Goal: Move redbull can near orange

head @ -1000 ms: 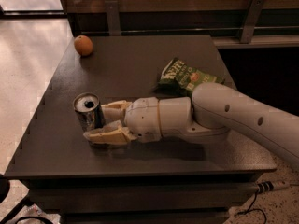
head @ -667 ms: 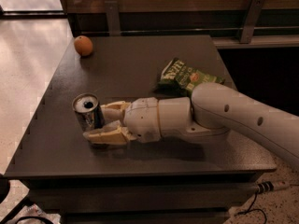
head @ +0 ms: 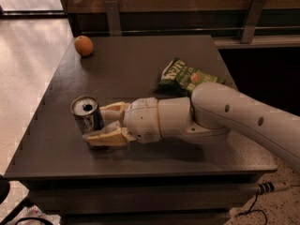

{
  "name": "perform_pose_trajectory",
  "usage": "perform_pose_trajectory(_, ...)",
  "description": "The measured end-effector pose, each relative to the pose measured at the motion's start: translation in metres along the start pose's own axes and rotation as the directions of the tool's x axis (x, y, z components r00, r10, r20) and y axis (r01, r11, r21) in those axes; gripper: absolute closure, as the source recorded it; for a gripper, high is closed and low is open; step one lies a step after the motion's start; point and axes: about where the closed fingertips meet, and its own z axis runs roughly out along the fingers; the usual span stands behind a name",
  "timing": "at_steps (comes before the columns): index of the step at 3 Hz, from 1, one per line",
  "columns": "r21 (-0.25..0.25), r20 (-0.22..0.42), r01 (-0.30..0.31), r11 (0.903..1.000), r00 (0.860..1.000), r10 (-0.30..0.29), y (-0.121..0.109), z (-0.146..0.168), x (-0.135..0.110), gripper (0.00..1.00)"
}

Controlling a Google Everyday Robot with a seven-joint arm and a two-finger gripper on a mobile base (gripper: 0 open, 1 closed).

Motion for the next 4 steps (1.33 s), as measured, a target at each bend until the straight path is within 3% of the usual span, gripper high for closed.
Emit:
perform_pose_trajectory(1,0.018,-0.019,-0.021,0.9996,1.000,0.021,-0.017,-0.010,-0.014,1.00)
perform_pose_trajectory(2,0.072,-0.059,-0.038,0.9967,0.997,0.043,-0.060,-0.031,-0.049,1.00)
perform_pose_trajectory(3,0.154,-0.075,-0.046,0.9870,0.995,0.058,-0.113,-0.050,-0.081,1.00)
perform_pose_trajectory(4,0.234,-0.072,-0.046,0.9710,0.995,0.065,-0.161,-0.063,-0.100,1.00)
